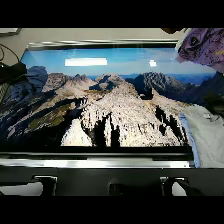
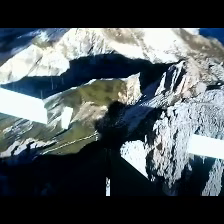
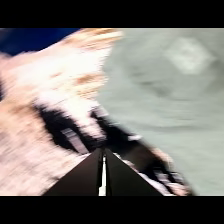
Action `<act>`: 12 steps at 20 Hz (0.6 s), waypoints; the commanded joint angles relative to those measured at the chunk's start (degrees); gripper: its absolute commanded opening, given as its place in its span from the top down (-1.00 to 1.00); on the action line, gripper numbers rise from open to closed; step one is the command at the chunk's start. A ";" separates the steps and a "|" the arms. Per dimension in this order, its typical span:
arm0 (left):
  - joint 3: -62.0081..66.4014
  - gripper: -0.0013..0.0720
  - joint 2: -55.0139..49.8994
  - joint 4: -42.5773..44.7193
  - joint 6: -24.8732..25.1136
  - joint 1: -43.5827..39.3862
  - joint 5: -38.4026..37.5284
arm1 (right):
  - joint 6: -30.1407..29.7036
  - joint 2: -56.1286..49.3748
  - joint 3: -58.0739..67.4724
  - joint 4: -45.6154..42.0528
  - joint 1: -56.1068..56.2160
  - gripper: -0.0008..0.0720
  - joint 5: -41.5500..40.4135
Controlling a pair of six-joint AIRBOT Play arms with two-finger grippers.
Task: Fold the clothes and pants, and hang the long-sleeved shirts on hangers.
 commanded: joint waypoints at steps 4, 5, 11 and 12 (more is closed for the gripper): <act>-27.21 0.91 19.91 -0.70 9.70 -4.35 14.73 | -3.26 -2.97 1.05 -1.53 34.88 0.89 -4.35; -32.65 0.91 23.08 -0.70 11.28 -5.42 16.59 | -3.10 -2.97 1.05 -2.54 38.66 0.89 -4.37; -44.22 0.90 29.22 -0.66 11.39 -7.89 19.15 | -3.13 -2.97 1.07 -3.61 46.66 0.89 -4.68; -44.22 0.90 29.11 -0.66 11.41 -7.89 19.28 | -2.78 -2.97 1.07 -3.78 46.56 0.89 -4.15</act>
